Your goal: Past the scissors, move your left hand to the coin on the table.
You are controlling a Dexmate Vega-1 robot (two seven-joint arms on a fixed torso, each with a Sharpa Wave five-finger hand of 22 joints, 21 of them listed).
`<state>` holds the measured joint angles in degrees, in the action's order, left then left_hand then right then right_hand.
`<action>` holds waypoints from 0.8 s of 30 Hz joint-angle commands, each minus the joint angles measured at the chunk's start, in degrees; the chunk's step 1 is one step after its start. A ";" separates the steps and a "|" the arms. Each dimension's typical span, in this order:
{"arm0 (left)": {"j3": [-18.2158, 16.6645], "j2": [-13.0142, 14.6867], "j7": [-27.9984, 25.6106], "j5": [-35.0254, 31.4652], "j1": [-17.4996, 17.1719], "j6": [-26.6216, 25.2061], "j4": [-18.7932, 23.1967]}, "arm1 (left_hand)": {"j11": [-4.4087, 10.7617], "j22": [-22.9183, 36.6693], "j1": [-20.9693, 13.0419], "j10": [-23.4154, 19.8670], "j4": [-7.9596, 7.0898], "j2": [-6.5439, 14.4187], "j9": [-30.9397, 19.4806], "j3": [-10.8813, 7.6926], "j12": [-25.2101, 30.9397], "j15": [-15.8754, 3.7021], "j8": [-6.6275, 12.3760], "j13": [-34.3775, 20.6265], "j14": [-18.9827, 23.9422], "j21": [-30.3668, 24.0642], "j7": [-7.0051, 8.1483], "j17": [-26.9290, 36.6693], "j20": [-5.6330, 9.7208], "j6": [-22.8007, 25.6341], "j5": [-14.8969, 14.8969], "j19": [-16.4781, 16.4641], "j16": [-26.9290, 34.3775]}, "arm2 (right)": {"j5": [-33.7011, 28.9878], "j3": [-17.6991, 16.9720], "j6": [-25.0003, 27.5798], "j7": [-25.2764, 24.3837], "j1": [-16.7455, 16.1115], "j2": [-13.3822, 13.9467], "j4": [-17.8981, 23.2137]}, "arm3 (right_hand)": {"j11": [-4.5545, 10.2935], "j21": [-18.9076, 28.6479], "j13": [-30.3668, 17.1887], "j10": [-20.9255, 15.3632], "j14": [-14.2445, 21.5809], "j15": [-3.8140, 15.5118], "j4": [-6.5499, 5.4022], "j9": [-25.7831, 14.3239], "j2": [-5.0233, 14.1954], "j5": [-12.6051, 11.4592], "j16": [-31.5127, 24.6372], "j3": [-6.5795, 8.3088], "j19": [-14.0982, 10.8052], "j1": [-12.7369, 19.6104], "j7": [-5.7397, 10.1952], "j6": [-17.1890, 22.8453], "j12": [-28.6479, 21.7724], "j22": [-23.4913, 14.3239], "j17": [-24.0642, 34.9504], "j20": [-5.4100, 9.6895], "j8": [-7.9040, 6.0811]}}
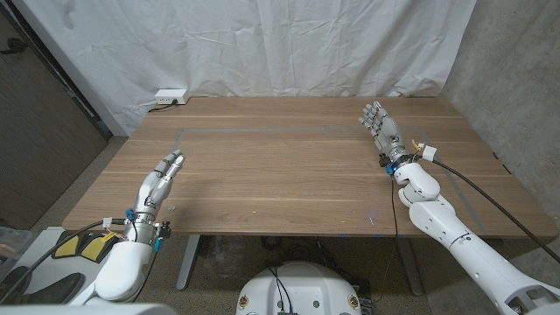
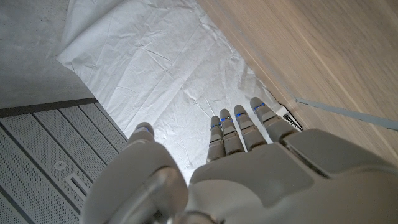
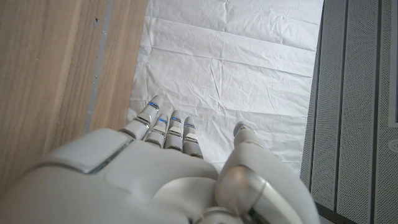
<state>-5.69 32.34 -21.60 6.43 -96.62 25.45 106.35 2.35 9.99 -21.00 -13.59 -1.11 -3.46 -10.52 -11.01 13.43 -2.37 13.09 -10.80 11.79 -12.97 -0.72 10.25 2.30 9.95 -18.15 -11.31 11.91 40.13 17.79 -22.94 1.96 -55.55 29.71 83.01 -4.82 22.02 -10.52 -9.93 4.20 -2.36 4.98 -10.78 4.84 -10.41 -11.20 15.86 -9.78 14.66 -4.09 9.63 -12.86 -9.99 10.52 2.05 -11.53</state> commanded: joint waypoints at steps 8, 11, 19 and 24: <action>-1.21 -2.05 -5.97 -9.17 -0.78 -3.68 2.19 | 0.18 0.19 -0.33 -1.49 0.41 -1.21 -0.25 0.65 0.10 -0.90 0.43 -0.12 1.47 -0.23 0.22 0.28 2.00 1.53 -0.88 -1.16 0.31 | 0.36 -0.77 -0.53 -0.12 -0.79 0.46 0.16 | -0.06 -0.19 -0.10 -0.73 0.78 0.03 0.34 -0.12 0.33 -0.11 0.08 0.25 -0.70 0.37 -0.04 0.59 0.22 -0.19 0.19 0.83 0.12; -1.40 -2.45 -7.06 -10.74 -1.18 -4.76 2.92 | 0.14 0.19 -0.35 -1.80 0.46 -1.38 -0.25 0.77 0.14 -1.07 0.52 -0.12 1.69 -0.20 0.21 0.28 1.99 1.95 -1.02 -1.27 0.33 | 0.40 -0.68 -0.53 -0.02 -0.65 0.31 -0.08 | -0.11 -0.25 -0.10 -0.69 0.82 0.05 0.35 -0.12 0.33 -0.11 0.08 0.26 -0.72 0.37 -0.07 0.64 0.25 -0.19 0.19 0.82 0.11; -2.50 -3.16 -9.38 -14.97 -3.40 -9.52 6.86 | 0.34 0.20 -0.39 -2.36 0.56 -1.75 -0.25 1.07 0.16 -1.26 0.59 -0.13 2.26 -0.21 0.30 0.29 2.18 2.60 -1.40 -1.72 0.37 | 0.20 -0.43 -0.25 0.07 -0.47 0.37 -0.24 | -0.11 -0.39 -0.10 -0.74 0.80 -0.02 0.39 -0.12 0.34 -0.11 0.12 0.26 -0.85 0.38 -0.10 0.68 0.26 -0.20 0.18 0.80 0.12; -3.23 -3.58 -9.77 -16.03 -4.58 -11.08 8.57 | 0.47 0.20 -0.44 -2.64 0.60 -1.88 -0.25 1.19 0.18 -1.27 0.59 -0.14 2.39 -0.17 0.40 0.30 2.21 2.84 -1.59 -1.82 0.33 | 0.07 -0.59 -0.01 -0.22 -0.90 0.84 0.58 | -0.10 -0.50 -0.10 -0.80 0.81 -0.04 0.41 -0.12 0.36 -0.11 0.13 0.26 -0.91 0.38 -0.10 0.68 0.26 -0.20 0.18 0.78 0.13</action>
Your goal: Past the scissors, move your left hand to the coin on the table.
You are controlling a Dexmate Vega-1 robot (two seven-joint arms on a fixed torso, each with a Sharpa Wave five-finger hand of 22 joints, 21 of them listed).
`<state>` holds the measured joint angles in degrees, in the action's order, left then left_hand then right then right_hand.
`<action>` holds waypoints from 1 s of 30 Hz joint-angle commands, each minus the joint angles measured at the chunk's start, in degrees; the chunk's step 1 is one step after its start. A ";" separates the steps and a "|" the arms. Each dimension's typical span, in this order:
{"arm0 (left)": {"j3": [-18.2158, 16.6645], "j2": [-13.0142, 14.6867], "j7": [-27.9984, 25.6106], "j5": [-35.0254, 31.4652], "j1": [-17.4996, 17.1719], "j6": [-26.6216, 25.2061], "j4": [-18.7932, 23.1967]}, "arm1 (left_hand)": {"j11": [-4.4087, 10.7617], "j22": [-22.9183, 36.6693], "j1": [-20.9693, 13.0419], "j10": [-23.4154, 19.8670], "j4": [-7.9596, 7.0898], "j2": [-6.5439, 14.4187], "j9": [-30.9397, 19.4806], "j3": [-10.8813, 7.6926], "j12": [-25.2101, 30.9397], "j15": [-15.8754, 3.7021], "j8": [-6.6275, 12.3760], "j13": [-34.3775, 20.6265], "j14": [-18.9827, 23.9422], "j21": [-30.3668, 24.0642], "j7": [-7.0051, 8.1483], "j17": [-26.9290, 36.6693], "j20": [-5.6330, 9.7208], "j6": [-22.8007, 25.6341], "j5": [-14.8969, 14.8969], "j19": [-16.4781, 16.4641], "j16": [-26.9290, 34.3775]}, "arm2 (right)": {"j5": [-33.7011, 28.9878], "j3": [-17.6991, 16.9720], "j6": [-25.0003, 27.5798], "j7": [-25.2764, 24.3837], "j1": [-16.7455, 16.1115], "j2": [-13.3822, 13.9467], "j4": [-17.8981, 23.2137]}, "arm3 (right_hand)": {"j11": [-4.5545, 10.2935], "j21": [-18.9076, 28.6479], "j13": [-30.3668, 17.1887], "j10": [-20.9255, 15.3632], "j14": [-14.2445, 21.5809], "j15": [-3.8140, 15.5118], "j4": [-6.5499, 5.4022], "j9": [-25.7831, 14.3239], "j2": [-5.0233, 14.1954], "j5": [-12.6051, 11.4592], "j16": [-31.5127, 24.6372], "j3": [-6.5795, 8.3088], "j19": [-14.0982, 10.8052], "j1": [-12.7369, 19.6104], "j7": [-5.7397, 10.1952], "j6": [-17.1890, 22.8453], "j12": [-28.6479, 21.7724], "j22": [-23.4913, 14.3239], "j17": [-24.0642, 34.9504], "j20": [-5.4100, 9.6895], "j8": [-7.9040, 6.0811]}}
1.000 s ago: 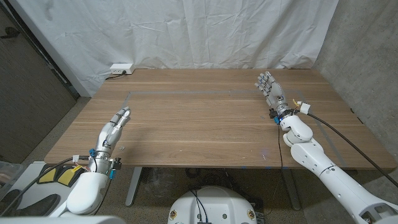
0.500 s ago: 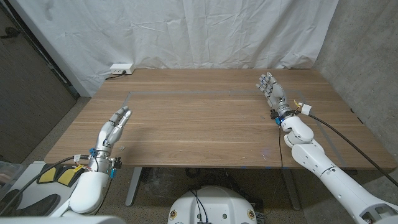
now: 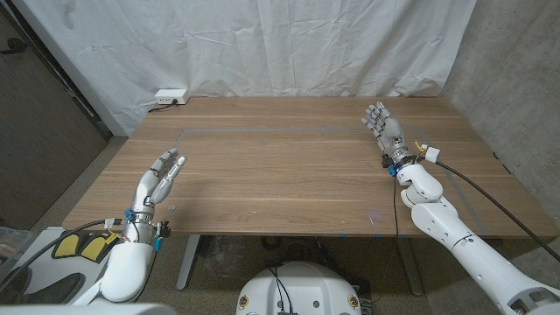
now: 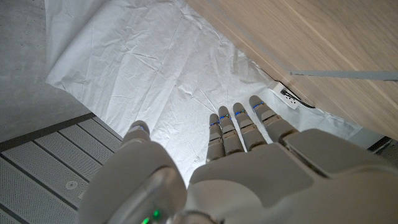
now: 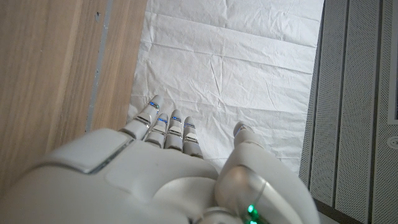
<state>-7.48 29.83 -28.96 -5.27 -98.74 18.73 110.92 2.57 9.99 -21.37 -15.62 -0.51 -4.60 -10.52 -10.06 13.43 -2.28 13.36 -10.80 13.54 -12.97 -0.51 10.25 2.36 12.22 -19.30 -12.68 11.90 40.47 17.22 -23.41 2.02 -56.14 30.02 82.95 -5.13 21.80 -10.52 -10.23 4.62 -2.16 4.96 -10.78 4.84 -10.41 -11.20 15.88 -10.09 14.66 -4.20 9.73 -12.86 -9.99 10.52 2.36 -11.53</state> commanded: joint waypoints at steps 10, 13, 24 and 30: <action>-2.27 -1.35 -2.22 -5.75 -2.97 -7.34 5.88 | 0.22 0.21 -0.18 -0.87 0.07 -0.86 -0.26 0.41 0.09 -1.35 0.21 -0.16 0.85 -0.12 0.24 0.31 1.98 0.76 -0.81 -0.69 0.25 | -0.47 -0.39 0.24 -1.01 -1.12 0.81 1.62 | 0.18 -0.47 -0.10 -0.47 0.43 -0.20 0.45 -0.13 0.35 -0.09 0.15 0.21 -0.72 0.33 0.06 0.62 0.31 -0.21 0.19 0.46 0.14; -2.31 -1.09 -1.93 -6.10 -2.42 -8.12 6.08 | 0.29 0.22 -0.22 -0.96 0.08 -0.84 -0.26 0.43 0.07 -1.25 0.19 -0.16 0.91 -0.10 0.24 0.32 1.94 0.84 -0.92 -0.76 0.23 | -0.28 -0.32 0.06 -0.77 -1.05 0.56 1.46 | 0.23 -0.50 -0.10 -0.48 0.44 -0.22 0.45 -0.13 0.34 -0.08 0.14 0.20 -0.76 0.31 0.06 0.64 0.32 -0.21 0.19 0.49 0.14; -1.30 -0.65 -1.65 -6.56 0.19 -11.17 6.40 | 0.37 0.24 -0.42 -1.11 0.11 -0.68 -0.27 0.46 -0.05 -1.44 0.18 -0.17 1.10 -0.03 0.39 0.33 1.87 1.23 -1.29 -0.91 0.16 | -0.60 0.09 -1.19 0.19 -0.87 0.11 0.64 | 0.13 -0.75 -0.11 -0.49 0.42 -0.25 0.48 -0.13 0.34 -0.08 0.18 0.18 -0.76 0.28 0.07 0.66 0.35 -0.22 0.19 0.41 0.16; -1.19 -0.54 -2.65 -7.43 -0.18 -12.97 6.63 | 0.45 0.24 -0.62 -1.23 0.15 -0.50 -0.27 0.39 -0.09 -1.47 0.11 -0.17 1.16 0.03 0.40 0.33 1.80 1.26 -1.48 -0.93 0.11 | -1.07 0.04 -0.98 -0.61 -1.32 0.39 1.34 | 0.21 -0.84 -0.11 -0.47 0.37 -0.27 0.48 -0.13 0.36 -0.08 0.21 0.19 -0.79 0.27 0.05 0.66 0.38 -0.22 0.19 0.39 0.17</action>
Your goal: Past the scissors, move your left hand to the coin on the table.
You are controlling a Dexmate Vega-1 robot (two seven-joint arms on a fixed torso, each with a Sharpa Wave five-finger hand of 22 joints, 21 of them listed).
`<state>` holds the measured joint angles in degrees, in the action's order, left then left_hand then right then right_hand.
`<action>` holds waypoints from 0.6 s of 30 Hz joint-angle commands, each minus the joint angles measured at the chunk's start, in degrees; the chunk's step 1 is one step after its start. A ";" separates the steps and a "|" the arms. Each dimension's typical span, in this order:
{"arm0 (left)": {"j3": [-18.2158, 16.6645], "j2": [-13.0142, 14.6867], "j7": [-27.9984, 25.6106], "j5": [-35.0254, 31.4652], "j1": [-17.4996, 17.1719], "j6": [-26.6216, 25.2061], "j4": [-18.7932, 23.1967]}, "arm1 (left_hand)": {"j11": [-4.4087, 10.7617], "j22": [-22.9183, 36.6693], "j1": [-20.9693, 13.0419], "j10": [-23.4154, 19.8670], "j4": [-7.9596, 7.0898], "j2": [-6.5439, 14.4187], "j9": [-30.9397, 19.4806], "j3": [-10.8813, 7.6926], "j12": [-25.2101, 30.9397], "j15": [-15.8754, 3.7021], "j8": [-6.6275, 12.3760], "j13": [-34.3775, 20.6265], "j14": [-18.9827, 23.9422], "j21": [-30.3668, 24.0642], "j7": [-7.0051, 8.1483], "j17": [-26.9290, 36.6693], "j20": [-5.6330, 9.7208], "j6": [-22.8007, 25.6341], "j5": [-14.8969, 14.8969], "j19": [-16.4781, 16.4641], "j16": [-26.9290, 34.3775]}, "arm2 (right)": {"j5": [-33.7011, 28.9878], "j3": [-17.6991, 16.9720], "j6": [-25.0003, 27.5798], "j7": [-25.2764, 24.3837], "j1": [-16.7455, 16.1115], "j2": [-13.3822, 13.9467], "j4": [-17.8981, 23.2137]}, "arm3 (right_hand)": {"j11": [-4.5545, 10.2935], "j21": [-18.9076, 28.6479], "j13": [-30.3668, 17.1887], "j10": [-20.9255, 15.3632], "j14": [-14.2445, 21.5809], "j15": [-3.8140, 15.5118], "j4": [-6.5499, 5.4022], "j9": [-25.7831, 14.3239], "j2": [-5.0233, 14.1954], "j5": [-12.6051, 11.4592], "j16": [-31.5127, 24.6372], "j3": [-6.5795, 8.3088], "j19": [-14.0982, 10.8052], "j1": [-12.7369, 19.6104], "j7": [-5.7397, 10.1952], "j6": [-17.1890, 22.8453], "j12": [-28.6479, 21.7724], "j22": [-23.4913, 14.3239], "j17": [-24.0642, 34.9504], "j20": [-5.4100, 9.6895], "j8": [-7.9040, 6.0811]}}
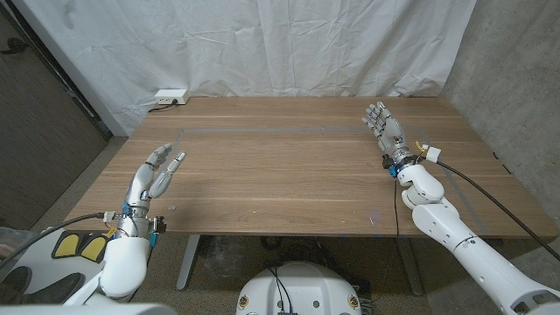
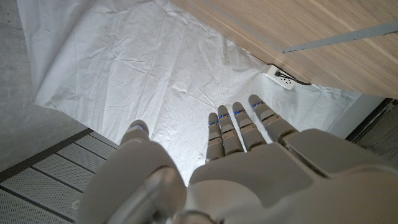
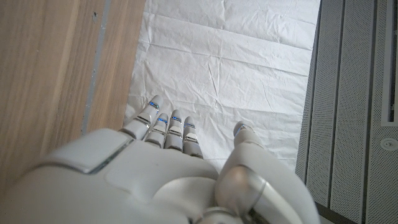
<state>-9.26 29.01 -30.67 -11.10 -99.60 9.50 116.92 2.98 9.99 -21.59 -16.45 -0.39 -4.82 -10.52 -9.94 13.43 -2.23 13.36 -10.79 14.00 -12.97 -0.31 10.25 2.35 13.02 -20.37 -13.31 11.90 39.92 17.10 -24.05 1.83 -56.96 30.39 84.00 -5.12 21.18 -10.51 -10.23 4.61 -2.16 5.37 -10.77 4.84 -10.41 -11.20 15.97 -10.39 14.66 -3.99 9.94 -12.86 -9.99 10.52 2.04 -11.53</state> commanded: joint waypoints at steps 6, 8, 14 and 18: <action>-0.06 -0.48 -2.47 -2.63 -1.80 -5.24 2.66 | 0.05 0.24 -0.66 -0.49 0.11 -0.08 -0.27 0.19 -0.15 -1.48 0.05 -0.18 0.75 0.10 0.19 0.33 1.79 0.54 -0.61 -0.32 0.05 | -0.44 -0.13 0.01 -0.75 -0.75 0.41 0.67 | 0.21 -0.31 -0.11 -0.49 0.39 -0.22 0.09 -0.13 0.38 -0.08 0.22 0.10 -0.52 0.27 -0.16 0.44 0.39 -0.23 0.19 0.69 0.19; -0.17 -0.84 -2.96 -3.08 -2.51 -5.78 3.36 | -0.06 0.24 -0.77 -0.48 0.14 -0.02 -0.27 0.16 -0.19 -1.48 0.04 -0.18 0.76 0.13 0.22 0.33 1.77 0.60 -0.68 -0.30 0.02 | -0.42 -0.32 0.03 -0.82 -0.83 0.59 0.68 | 0.16 -0.35 -0.11 -0.51 0.40 -0.22 0.09 -0.13 0.38 -0.08 0.22 0.10 -0.54 0.26 -0.14 0.45 0.38 -0.23 0.19 0.69 0.19; -0.16 -1.54 -3.89 -5.12 -4.14 -8.67 5.54 | -0.20 0.25 -1.12 -0.58 0.26 0.20 -0.28 0.04 -0.25 -1.41 -0.01 -0.18 0.86 0.20 0.23 0.32 1.74 0.68 -0.88 -0.32 -0.01 | -0.25 -0.62 0.59 -0.93 -0.66 1.01 0.63 | 0.21 -0.46 -0.11 -0.53 0.42 -0.32 0.09 -0.13 0.38 -0.07 0.22 0.07 -0.57 0.22 -0.12 0.45 0.39 -0.23 0.20 0.74 0.20; -0.03 -2.04 -4.42 -6.35 -5.19 -10.57 6.91 | -0.01 0.25 -1.37 -0.66 0.35 0.33 -0.28 -0.04 -0.29 -1.55 -0.01 -0.18 0.94 0.23 0.27 0.32 1.72 0.86 -1.01 -0.38 -0.04 | 0.02 -0.64 0.81 -0.46 -0.50 1.17 0.39 | 0.12 -0.55 -0.11 -0.55 0.39 -0.36 0.08 -0.13 0.38 -0.07 0.23 0.06 -0.58 0.19 -0.15 0.48 0.40 -0.23 0.21 0.75 0.20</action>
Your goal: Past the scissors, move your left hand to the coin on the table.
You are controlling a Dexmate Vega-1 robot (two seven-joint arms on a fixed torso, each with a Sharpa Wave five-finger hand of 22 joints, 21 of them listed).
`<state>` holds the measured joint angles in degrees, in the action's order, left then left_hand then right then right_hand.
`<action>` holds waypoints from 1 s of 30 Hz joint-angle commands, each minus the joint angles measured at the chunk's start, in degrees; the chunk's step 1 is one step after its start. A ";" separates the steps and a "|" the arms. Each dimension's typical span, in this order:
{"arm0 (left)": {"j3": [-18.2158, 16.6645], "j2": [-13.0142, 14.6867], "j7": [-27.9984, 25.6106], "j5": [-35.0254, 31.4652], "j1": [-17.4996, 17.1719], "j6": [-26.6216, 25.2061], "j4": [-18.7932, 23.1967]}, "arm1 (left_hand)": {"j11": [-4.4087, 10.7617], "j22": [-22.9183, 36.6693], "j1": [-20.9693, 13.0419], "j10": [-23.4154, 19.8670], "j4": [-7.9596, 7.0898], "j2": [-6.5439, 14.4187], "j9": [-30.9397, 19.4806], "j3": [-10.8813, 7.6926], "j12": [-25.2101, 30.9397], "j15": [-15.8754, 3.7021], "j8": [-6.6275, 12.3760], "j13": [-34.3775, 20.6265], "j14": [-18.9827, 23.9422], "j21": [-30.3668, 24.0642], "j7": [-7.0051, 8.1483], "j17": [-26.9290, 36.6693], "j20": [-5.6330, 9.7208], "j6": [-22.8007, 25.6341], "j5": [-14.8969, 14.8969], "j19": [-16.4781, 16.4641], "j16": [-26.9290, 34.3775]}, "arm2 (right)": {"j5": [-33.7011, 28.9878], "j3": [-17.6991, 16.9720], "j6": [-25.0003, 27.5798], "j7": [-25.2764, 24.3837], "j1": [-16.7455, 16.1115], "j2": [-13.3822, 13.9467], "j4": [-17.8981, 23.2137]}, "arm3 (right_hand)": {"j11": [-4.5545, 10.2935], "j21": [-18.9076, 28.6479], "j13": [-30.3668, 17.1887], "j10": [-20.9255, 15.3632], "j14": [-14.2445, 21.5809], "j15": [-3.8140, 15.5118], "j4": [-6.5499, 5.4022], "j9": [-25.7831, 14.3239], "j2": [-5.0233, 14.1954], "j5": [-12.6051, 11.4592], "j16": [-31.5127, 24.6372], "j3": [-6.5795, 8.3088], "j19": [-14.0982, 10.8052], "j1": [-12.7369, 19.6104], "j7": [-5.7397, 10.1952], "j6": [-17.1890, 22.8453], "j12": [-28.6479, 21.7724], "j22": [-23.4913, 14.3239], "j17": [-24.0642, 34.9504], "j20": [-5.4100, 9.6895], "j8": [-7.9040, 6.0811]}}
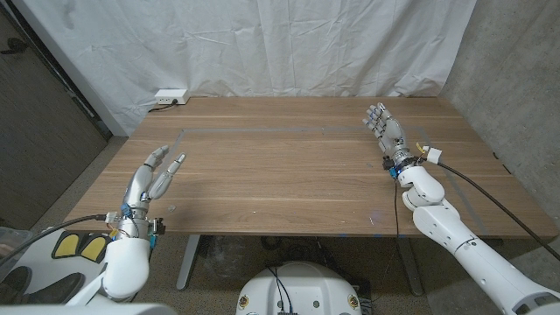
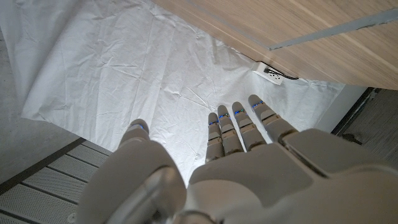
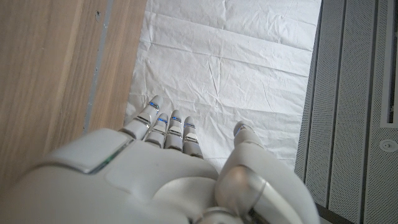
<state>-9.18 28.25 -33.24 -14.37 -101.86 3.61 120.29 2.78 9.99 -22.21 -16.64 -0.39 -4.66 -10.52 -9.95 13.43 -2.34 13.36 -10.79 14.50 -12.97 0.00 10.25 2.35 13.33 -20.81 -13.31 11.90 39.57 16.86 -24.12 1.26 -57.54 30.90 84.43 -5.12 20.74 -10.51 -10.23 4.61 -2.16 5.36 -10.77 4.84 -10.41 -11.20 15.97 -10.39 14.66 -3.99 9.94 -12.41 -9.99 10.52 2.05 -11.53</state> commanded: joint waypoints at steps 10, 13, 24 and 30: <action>1.00 -1.34 -1.85 -5.52 -3.70 -9.08 5.91 | 0.50 0.25 -1.36 -0.74 0.60 0.39 -0.28 -0.17 -0.36 -1.51 -0.08 -0.19 0.64 0.31 -0.01 0.30 1.66 0.77 -0.90 -0.49 -0.11 | 1.17 -1.42 0.57 0.72 -0.92 1.65 0.92 | 0.14 -0.28 -0.11 -0.63 0.39 -0.40 0.02 -0.13 0.40 -0.05 0.22 -0.01 -0.63 0.03 -0.13 0.56 -0.06 -0.24 0.24 0.74 0.18; 1.65 -1.03 -1.76 -7.02 -3.82 -11.64 6.82 | 0.45 0.25 -1.50 -0.75 0.65 0.43 -0.28 -0.20 -0.40 -1.53 -0.09 -0.19 0.67 0.34 -0.04 0.30 1.65 0.86 -0.98 -0.52 -0.13 | 1.31 -1.86 0.95 0.24 -1.47 2.13 1.68 | 0.14 -0.35 -0.11 -0.61 0.38 -0.43 -0.04 -0.13 0.34 -0.03 0.21 -0.09 -0.67 -0.10 -0.14 0.60 -0.04 -0.24 0.27 0.71 0.18; 2.64 -0.18 -2.46 -9.79 -4.30 -16.09 8.50 | 0.64 0.25 -1.97 -0.97 0.85 0.56 -0.28 -0.27 -0.47 -1.71 -0.16 -0.19 0.85 0.42 0.17 0.30 1.69 1.03 -1.24 -0.61 -0.18 | 1.70 -2.67 1.51 -0.11 -2.57 3.01 3.02 | 0.13 -0.60 -0.11 -0.70 0.42 -0.45 -0.22 -0.13 0.27 -0.01 0.17 -0.30 -0.75 -0.51 -0.17 0.63 -0.04 -0.25 0.34 0.73 0.19; 4.34 0.71 -2.76 -13.18 -4.18 -20.72 9.71 | 0.75 0.25 -2.20 -1.15 0.95 0.62 -0.28 -0.30 -0.48 -1.94 -0.17 -0.20 1.02 0.45 0.23 0.30 1.74 1.25 -1.37 -0.68 -0.17 | 2.03 -2.84 1.44 0.13 -2.98 3.02 2.84 | 0.09 -0.71 -0.11 -0.71 0.39 -0.41 -0.26 -0.13 0.24 -0.01 0.19 -0.35 -0.77 -0.61 -0.15 0.66 -0.03 -0.26 0.34 0.74 0.19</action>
<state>-6.81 27.81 -35.45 -23.02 -105.76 -10.48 127.93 3.39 9.99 -23.71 -17.26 0.20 -4.21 -10.52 -10.19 13.14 -2.55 13.35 -10.79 14.88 -12.68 0.19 10.25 2.35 13.95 -21.65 -13.30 11.90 41.02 14.61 -22.72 1.17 -59.62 33.49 86.89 -4.91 20.29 -10.51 -10.44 4.92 -2.47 5.18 -10.77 5.25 -10.41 -11.20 15.80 -10.60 14.26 -4.20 10.14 -12.41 -9.99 10.52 2.26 -11.53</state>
